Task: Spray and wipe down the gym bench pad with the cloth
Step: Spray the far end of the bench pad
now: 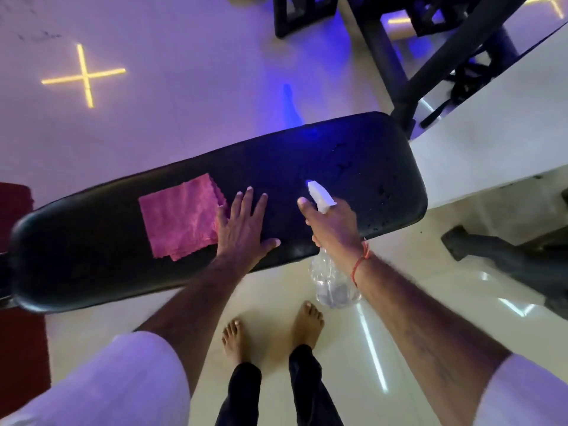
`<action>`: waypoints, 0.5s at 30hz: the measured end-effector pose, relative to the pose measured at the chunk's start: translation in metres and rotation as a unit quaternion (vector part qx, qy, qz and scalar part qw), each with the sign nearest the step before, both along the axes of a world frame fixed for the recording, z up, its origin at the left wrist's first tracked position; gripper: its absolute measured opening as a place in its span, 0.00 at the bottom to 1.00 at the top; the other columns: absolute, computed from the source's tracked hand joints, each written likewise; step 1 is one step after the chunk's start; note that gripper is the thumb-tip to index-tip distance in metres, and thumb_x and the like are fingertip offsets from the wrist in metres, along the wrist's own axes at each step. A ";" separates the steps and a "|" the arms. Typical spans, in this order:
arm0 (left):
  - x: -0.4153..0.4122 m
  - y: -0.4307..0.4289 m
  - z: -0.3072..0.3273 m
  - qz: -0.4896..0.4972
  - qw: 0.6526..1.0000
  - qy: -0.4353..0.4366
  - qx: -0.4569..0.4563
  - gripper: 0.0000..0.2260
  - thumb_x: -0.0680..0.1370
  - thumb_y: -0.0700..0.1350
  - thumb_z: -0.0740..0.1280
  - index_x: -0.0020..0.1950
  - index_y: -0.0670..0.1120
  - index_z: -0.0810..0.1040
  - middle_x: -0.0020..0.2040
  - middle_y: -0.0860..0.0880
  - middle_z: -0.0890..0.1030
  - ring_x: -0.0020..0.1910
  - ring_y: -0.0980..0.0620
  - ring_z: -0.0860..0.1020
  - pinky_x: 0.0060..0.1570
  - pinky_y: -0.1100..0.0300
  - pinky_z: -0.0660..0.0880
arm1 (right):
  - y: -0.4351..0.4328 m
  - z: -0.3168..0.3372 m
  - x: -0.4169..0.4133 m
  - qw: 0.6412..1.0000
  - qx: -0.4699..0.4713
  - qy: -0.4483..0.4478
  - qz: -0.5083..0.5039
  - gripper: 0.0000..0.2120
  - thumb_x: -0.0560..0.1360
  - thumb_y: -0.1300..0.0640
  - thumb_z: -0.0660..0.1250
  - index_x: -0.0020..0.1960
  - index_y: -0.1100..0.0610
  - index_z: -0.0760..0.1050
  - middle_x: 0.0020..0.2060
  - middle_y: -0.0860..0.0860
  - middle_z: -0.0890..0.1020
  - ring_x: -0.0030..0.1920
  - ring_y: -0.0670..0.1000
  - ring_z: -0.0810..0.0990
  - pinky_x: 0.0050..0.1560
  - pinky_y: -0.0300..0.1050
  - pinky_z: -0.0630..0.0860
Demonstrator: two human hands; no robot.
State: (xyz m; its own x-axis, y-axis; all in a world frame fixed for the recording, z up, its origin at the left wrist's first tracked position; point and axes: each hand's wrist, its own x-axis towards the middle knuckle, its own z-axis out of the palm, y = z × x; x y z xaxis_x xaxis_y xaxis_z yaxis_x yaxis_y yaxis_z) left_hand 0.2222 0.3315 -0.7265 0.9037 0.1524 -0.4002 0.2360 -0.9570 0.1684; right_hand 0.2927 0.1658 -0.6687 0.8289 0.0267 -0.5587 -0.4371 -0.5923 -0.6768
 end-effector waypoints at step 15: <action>-0.016 0.005 0.010 0.034 0.998 -0.006 -0.058 0.44 0.78 0.58 0.73 0.85 0.48 0.51 0.86 0.44 0.49 0.85 0.41 0.50 0.82 0.40 0.52 | -0.033 -0.015 -0.071 0.994 -0.069 0.065 0.062 0.18 0.78 0.41 0.69 0.61 0.52 0.83 0.31 0.52 0.78 0.37 0.61 0.81 0.50 0.57 0.83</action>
State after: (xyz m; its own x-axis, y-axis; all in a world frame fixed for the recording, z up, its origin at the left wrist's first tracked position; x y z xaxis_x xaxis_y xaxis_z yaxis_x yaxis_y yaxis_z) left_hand 0.2067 0.3360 -0.7169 0.8980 0.1669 -0.4072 0.2966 -0.9131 0.2798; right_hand 0.2219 0.1330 -0.6836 0.7453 0.0393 -0.6656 -0.4328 -0.7308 -0.5278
